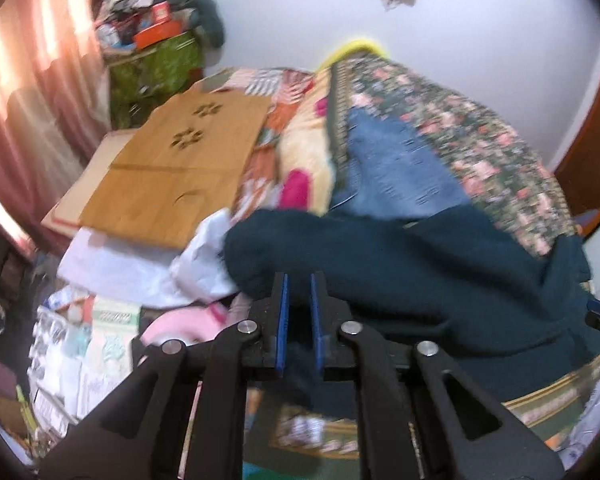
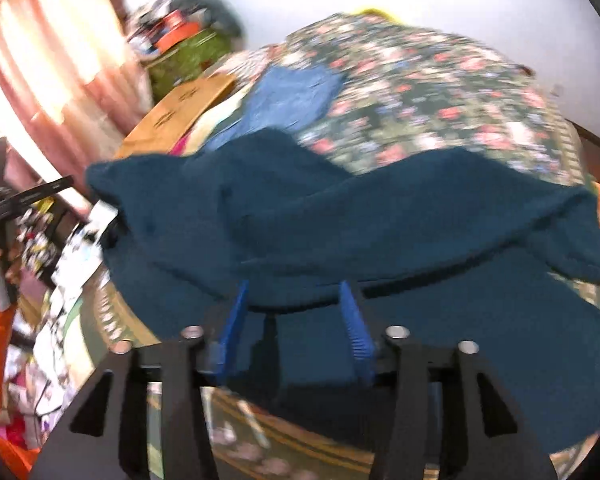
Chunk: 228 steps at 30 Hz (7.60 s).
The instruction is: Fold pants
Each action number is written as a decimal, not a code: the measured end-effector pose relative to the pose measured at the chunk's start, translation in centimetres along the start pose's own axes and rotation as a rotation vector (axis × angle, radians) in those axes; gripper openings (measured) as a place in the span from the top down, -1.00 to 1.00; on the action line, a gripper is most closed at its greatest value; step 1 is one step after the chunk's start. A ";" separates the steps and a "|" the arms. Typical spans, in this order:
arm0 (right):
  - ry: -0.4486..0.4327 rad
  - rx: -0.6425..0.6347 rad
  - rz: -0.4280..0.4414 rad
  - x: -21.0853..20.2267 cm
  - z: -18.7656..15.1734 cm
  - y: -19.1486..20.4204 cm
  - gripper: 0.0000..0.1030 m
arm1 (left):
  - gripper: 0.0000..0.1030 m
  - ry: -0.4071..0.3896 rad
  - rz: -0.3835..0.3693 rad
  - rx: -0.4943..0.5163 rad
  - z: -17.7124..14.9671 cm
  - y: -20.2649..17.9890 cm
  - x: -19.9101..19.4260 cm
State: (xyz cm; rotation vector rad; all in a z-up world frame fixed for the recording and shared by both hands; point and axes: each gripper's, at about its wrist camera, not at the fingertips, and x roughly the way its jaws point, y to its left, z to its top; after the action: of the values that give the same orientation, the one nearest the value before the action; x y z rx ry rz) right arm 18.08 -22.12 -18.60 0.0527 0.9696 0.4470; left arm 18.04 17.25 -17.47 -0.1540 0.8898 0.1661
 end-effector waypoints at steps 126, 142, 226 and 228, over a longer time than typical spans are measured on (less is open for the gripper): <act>0.072 -0.397 0.068 18.2 15.3 10.1 0.82 | 0.52 0.193 -0.032 -0.041 2.4 4.6 13.5; 0.100 -0.317 0.010 15.8 16.1 8.4 0.26 | -0.05 0.188 -0.076 -0.123 2.0 5.7 11.8; -0.097 0.679 -0.366 -9.2 -10.8 -34.6 0.12 | -0.54 0.214 -0.068 0.249 -3.4 -24.6 10.6; -0.058 0.682 -0.351 -7.9 -11.7 -34.6 0.12 | -0.64 0.224 -0.070 0.225 -3.3 -24.2 10.9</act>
State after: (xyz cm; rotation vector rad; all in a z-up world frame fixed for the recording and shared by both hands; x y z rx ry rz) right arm 16.69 -58.45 -27.40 0.5004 1.0137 -0.2206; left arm 27.33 -6.17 -26.49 0.0069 1.1176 -0.0177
